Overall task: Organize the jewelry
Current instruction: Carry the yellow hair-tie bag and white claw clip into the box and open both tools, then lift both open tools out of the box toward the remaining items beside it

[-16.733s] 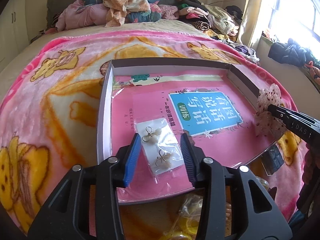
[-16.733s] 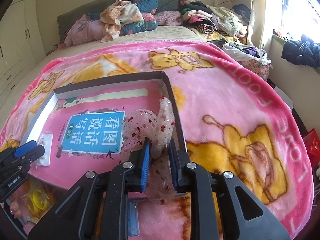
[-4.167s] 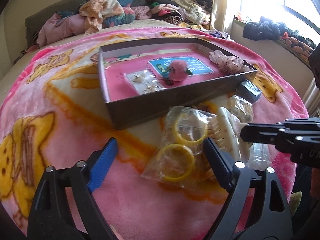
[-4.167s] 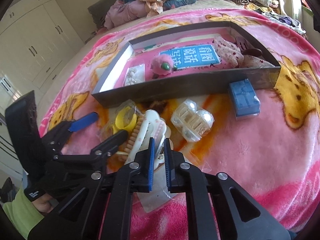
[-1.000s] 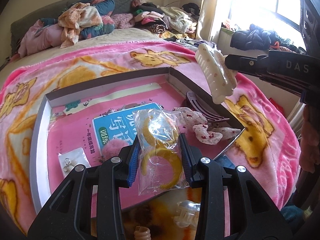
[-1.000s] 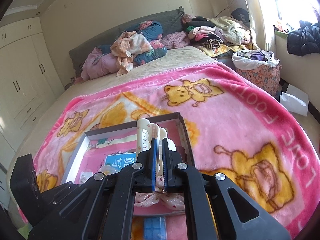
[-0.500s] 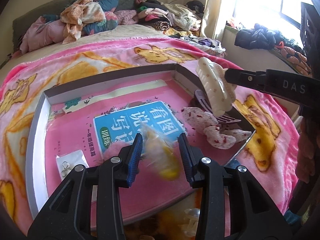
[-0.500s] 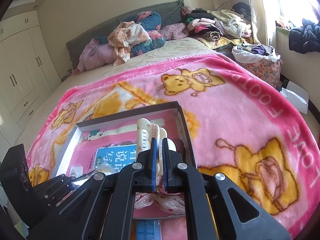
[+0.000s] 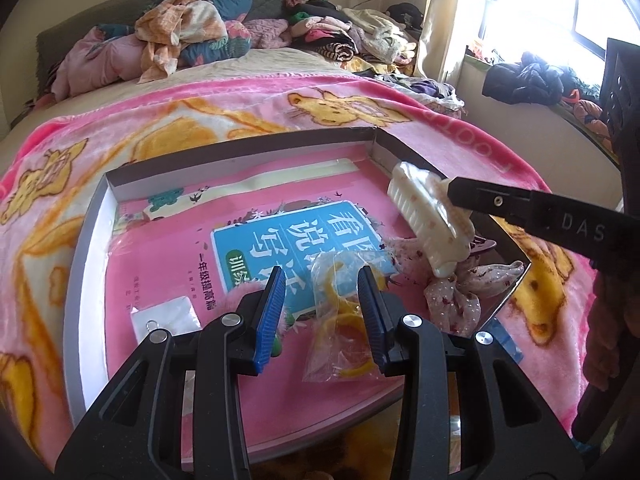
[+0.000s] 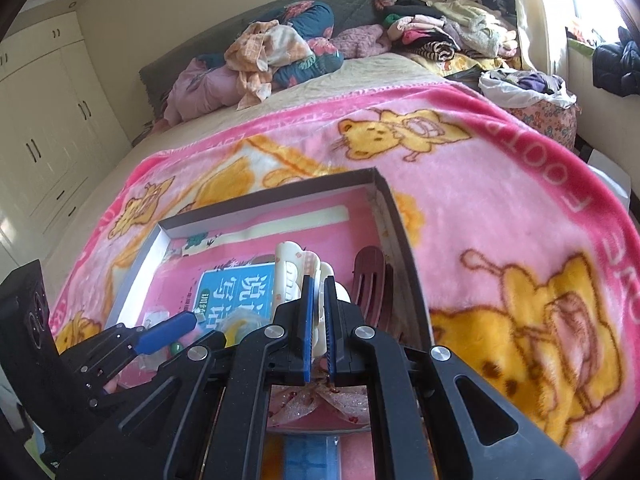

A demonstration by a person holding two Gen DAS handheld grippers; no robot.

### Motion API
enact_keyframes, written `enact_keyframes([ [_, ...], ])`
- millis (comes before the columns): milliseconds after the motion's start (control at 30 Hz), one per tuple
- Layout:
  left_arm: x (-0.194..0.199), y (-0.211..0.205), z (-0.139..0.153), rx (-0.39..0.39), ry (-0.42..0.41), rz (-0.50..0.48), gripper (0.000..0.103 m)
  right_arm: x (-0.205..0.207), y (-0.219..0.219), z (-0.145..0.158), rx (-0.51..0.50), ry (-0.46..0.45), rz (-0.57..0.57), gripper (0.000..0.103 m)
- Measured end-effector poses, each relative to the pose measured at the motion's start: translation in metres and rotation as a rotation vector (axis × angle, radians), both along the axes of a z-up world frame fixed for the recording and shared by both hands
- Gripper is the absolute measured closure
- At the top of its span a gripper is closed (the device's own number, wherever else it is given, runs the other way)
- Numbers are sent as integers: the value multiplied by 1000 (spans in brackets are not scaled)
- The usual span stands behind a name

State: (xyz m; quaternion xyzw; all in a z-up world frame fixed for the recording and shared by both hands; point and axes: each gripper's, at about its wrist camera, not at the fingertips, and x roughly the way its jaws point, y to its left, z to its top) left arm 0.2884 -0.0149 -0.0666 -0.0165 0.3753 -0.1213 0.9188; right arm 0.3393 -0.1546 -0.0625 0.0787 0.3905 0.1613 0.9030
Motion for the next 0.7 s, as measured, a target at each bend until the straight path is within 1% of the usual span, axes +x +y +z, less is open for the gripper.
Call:
enact_keyframes([
  [67, -2, 0, 0, 0, 2, 1, 73, 0, -1, -2, 23, 9, 8, 99],
  [233, -7, 3, 1, -3, 2, 5, 73, -2, -2, -2, 39, 7, 14, 99],
  [400, -12, 7, 2, -11, 1, 15, 73, -5, -10, -3, 68, 5, -5, 98],
  [533, -16, 8, 4, -14, -6, 20, 69, -9, -17, 0, 79, -12, -17, 98],
  [700, -21, 8, 6, -15, -12, 22, 64, -13, -21, -1, 85, -11, -23, 96],
])
